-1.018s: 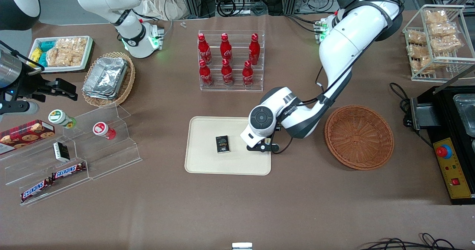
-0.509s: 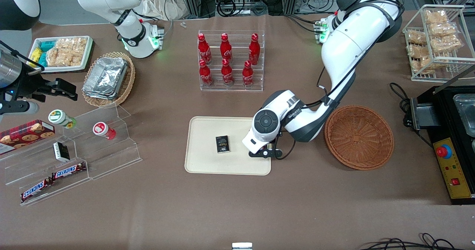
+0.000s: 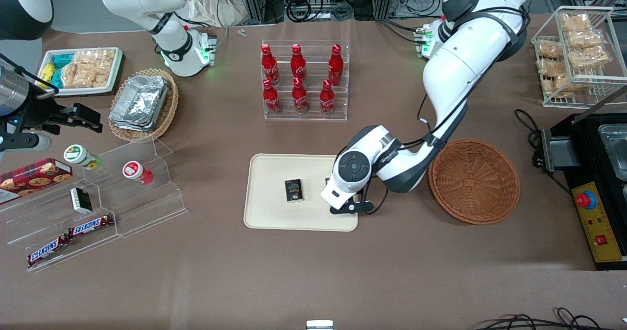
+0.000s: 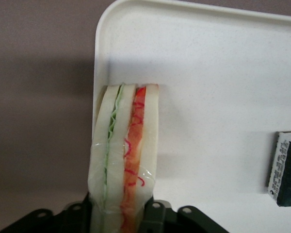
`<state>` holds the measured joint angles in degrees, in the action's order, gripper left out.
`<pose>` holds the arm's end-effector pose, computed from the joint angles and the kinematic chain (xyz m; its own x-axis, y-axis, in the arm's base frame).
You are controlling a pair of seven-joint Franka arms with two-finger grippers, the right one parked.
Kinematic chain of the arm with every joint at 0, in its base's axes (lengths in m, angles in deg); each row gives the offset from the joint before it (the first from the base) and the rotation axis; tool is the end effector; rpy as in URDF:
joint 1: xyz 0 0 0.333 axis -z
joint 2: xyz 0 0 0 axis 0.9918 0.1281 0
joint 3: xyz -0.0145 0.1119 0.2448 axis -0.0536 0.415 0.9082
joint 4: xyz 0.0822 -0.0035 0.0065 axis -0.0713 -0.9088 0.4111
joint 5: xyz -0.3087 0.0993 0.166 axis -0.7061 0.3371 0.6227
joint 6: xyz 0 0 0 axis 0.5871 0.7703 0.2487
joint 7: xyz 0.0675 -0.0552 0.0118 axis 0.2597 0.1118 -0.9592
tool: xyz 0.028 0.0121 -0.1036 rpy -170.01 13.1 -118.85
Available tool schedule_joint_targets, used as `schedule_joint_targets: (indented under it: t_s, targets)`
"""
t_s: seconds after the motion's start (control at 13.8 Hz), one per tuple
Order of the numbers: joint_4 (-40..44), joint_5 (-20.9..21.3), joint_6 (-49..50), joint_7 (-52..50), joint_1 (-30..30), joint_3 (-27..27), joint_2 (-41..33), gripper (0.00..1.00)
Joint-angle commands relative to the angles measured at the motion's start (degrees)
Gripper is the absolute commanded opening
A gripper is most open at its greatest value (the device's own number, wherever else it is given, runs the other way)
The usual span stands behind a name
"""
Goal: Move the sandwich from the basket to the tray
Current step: 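Lower the sandwich onto the tray beside the black item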
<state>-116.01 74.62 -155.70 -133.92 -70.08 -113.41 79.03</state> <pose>0.5371 -0.4061 0.2091 0.9863 0.0812 -0.1436 0.0807 -0.9967 -0.0097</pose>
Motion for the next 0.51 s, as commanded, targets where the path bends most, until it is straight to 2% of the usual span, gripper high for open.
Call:
schedule_joint_targets:
  t_s: [0.0, 0.15, 0.44]
  targets:
    - [2.0, 0.7, 1.0, -1.5, 1.0, 0.1, 0.3, 0.99]
    - [1.9, 0.3, 3.4, -1.5, 0.0, 0.0, -1.8, 0.99]
    - [1.7, 0.2, 17.6, -0.7, -0.3, 0.0, -9.5, 0.99]
